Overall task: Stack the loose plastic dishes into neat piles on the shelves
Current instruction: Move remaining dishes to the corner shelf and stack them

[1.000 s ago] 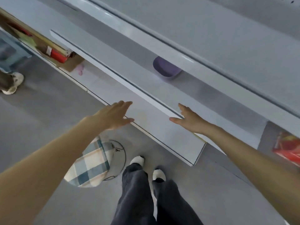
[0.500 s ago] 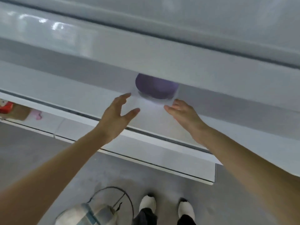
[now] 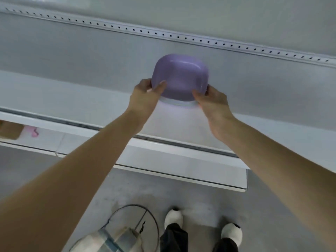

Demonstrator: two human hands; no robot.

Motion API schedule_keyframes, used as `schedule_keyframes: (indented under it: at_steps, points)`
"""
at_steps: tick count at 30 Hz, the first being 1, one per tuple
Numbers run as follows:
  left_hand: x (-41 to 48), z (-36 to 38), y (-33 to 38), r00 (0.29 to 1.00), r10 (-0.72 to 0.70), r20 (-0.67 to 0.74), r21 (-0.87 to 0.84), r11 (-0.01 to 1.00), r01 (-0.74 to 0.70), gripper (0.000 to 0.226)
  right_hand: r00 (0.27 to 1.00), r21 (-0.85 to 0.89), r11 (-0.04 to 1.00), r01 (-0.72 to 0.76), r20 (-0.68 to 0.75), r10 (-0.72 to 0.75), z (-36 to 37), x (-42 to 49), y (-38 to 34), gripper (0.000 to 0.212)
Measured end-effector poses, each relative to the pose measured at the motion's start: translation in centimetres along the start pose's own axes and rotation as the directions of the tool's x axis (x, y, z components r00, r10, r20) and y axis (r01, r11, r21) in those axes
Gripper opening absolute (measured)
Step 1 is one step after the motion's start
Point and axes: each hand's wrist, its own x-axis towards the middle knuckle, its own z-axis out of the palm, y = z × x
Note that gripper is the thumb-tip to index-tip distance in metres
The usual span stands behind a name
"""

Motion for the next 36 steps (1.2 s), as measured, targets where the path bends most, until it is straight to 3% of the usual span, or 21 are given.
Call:
schedule_keyframes:
  at_steps: [2, 4, 8, 12, 18, 23, 25, 30, 36]
  points:
    - [-1.8, 0.3, -0.4, 0.997, 0.032, -0.069, 0.132, 0.991, -0.023, 0.049, 1.0, 0.065, 0.998, -0.015, 0.024, 0.013, -0.7, -1.6, 0.2, 0.025]
    - [-4.0, 0.6, -0.7, 0.985, 0.058, -0.16, 0.172, 0.985, -0.03, 0.033, 0.998, 0.081, 0.996, -0.039, 0.048, 0.035, -1.7, -3.7, 0.3, 0.031]
    - [-10.0, 1.9, -1.8, 0.974, -0.024, -0.227, 0.006, 1.0, 0.026, 0.024, 0.996, 0.091, 0.993, -0.081, 0.053, 0.077, -4.1, -9.7, 0.9, 0.046]
    - [-14.9, 2.7, -2.0, 0.968, -0.173, -0.182, -0.165, 0.976, 0.143, 0.039, 0.995, 0.007, 0.997, -0.073, 0.061, 0.073, -7.1, -14.3, 1.3, 0.05]
    - [-21.4, 4.8, -2.2, 0.945, -0.327, -0.017, -0.262, 0.913, 0.312, 0.028, 0.992, 0.008, 0.997, -0.08, 0.099, 0.079, -13.6, -19.0, 1.3, 0.058]
    - [-28.5, 9.5, -0.6, 0.943, -0.275, 0.188, -0.341, 0.882, 0.326, 0.037, 0.997, 0.083, 0.996, -0.035, 0.068, 0.03, -20.8, -24.5, 1.4, 0.048]
    - [-31.8, 12.2, 0.6, 0.944, -0.21, 0.256, -0.349, 0.89, 0.293, 0.045, 1.0, 0.126, 0.992, 0.002, 0.016, -0.004, -24.7, -27.3, 1.3, 0.047]
    - [-42.3, 22.6, 4.8, 0.919, -0.08, 0.387, -0.258, 0.947, 0.191, 0.057, 0.963, 0.196, 0.979, 0.053, -0.27, 0.003, -38.5, -35.7, 0.9, 0.05]
    - [-56.5, 35.3, 11.0, 0.86, -0.017, 0.51, -0.168, 0.978, 0.12, 0.035, 0.878, 0.213, 0.975, 0.063, -0.476, 0.047, -54.9, -46.7, -1.2, 0.041]
